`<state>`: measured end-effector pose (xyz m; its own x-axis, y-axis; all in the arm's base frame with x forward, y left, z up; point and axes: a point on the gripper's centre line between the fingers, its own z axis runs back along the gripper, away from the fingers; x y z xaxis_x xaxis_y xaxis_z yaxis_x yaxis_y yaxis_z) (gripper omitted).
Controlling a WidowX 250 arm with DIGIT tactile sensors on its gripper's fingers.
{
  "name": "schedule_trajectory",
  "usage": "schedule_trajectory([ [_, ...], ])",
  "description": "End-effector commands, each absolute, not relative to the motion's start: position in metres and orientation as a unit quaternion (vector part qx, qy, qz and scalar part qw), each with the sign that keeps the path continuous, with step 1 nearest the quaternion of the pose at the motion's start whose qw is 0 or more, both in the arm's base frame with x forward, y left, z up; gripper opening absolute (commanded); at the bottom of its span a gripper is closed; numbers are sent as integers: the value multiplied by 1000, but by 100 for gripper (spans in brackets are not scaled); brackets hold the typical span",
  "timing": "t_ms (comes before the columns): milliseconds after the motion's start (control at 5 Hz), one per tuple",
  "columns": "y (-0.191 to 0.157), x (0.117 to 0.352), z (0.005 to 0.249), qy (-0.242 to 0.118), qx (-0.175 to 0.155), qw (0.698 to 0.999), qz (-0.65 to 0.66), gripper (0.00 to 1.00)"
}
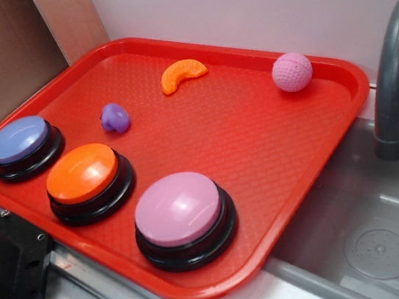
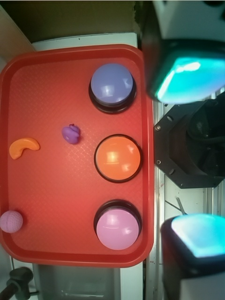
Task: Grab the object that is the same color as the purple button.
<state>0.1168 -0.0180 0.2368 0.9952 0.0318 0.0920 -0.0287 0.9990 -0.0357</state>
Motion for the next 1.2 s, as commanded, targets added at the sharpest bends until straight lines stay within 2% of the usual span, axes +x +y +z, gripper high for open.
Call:
schedule_trajectory([
  [0, -18, 117, 237, -46, -17, 999, 15, 100],
  [600, 15, 162, 201, -75, -34, 963, 258, 100],
  [800, 34, 189, 172, -80, -18, 934, 348, 100],
  [1000, 47, 207, 146, -95, -36, 901, 421, 100],
])
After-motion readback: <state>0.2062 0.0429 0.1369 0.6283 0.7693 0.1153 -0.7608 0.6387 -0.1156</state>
